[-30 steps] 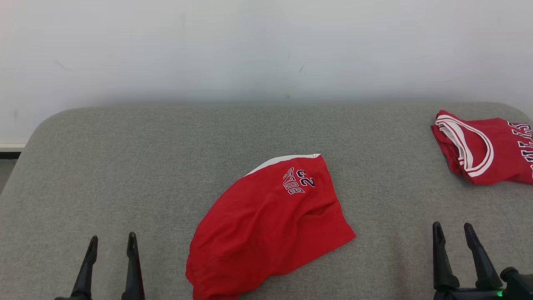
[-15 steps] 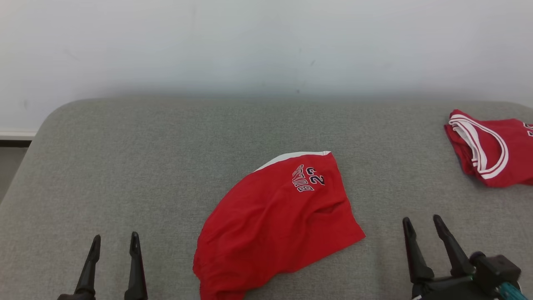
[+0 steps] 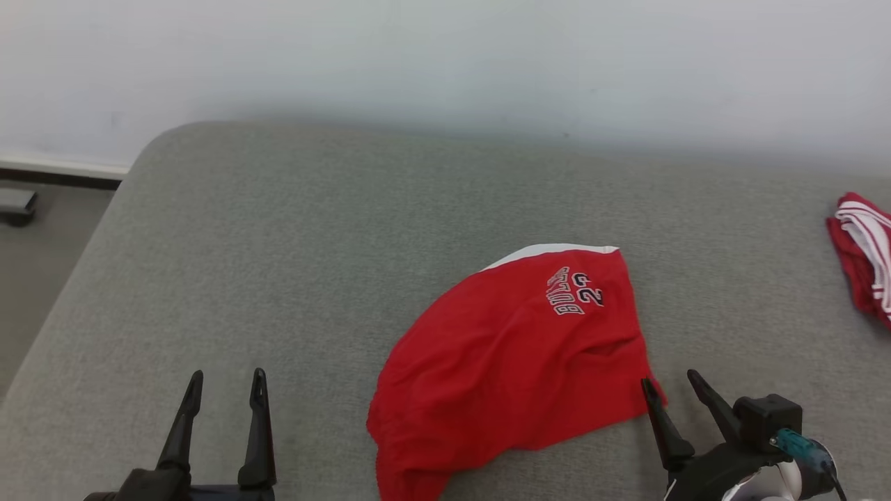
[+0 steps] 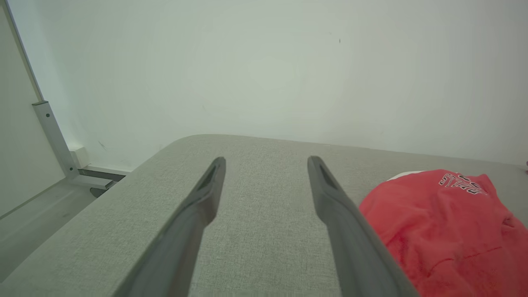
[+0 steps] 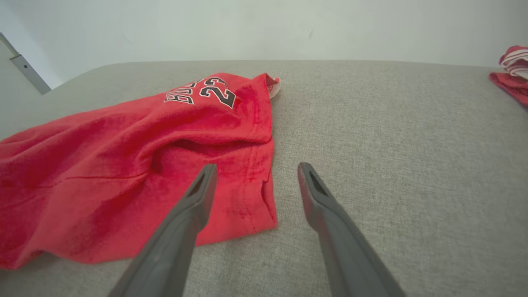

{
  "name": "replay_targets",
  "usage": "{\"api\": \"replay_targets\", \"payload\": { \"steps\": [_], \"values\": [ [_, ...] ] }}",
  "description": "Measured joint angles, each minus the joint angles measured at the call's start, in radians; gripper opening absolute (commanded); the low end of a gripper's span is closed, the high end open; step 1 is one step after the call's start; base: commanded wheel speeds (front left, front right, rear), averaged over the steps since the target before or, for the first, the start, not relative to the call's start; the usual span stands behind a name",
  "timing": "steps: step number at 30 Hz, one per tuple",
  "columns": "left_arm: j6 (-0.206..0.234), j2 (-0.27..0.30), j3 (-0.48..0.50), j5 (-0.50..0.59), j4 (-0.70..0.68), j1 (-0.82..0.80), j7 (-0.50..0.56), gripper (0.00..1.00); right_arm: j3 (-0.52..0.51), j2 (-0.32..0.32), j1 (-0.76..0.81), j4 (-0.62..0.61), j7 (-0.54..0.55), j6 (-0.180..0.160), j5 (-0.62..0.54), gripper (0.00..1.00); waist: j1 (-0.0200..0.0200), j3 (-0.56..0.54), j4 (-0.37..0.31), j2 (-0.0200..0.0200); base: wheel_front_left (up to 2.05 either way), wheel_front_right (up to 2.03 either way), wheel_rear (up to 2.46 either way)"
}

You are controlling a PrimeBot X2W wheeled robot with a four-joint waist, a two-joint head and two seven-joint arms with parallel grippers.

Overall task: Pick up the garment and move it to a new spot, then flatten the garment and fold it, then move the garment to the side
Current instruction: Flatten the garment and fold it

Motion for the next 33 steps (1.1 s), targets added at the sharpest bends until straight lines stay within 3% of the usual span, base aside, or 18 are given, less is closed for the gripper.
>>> {"api": "replay_targets", "payload": {
  "steps": [4, 5, 6, 7, 8, 14, 19, 27, 33],
  "values": [
    [-0.005, -0.001, -0.007, 0.0, 0.012, -0.008, 0.0, 1.0, 0.034, -0.006, -0.04, 0.095, 0.0, 0.0, 0.018, 1.0, 0.0, 0.011, 0.037, 0.0, 0.0, 0.0, 0.0],
    [-0.006, -0.002, -0.007, 0.0, 0.013, -0.01, 0.0, 1.0, 0.044, -0.007, -0.047, 0.116, 0.0, 0.0, 0.026, 0.88, 0.0, 0.014, 0.045, 0.0, 0.0, 0.0, 0.0],
    [-0.006, -0.002, -0.009, -0.001, 0.014, -0.012, 0.0, 1.0, 0.053, -0.008, -0.055, 0.139, 0.0, 0.0, 0.034, 0.47, 0.0, 0.016, 0.053, 0.0, 0.0, 0.0, 0.0],
    [-0.006, -0.002, -0.011, -0.001, 0.015, -0.013, 0.0, 1.0, 0.064, -0.009, -0.063, 0.158, 0.0, 0.0, 0.041, 0.47, 0.0, 0.018, 0.06, 0.0, 0.0, 0.0, 0.0],
    [-0.007, -0.002, -0.012, -0.001, 0.016, -0.013, 0.0, 1.0, 0.072, -0.01, -0.071, 0.175, -0.001, 0.0, 0.051, 0.03, 0.0, 0.02, 0.066, 0.0, 0.0, 0.0, 0.0],
    [-0.007, -0.003, -0.005, -0.001, 0.018, -0.012, 0.0, 1.0, 0.104, -0.019, -0.093, 0.208, -0.038, 0.0, 0.086, 0.0, 0.0001, 0.023, 0.073, 0.0, 0.0, 0.0, 0.0],
    [-0.006, -0.004, -0.005, -0.003, 0.023, -0.006, 0.0, 1.0, 0.105, -0.048, -0.055, 0.119, -0.055, 0.0, 0.097, 0.0, 0.0001, 0.013, 0.044, 0.0, 0.0, 0.0, 0.0],
    [-0.001, -0.004, -0.002, -0.014, 0.017, 0.006, 0.0, 1.0, 0.014, -0.089, 0.135, -0.231, -0.056, 0.0, 0.063, 0.0, 0.0, 0.0, -0.022, 0.0, 0.0, 0.0, 0.0],
    [0.006, -0.004, -0.009, -0.023, 0.009, 0.005, 0.0, 1.0, -0.071, -0.075, 0.292, -0.528, 0.046, 0.0, 0.015, 0.0, 0.0, 0.012, -0.057, 0.0, 0.0, 0.0, 0.0]
  ]
}}
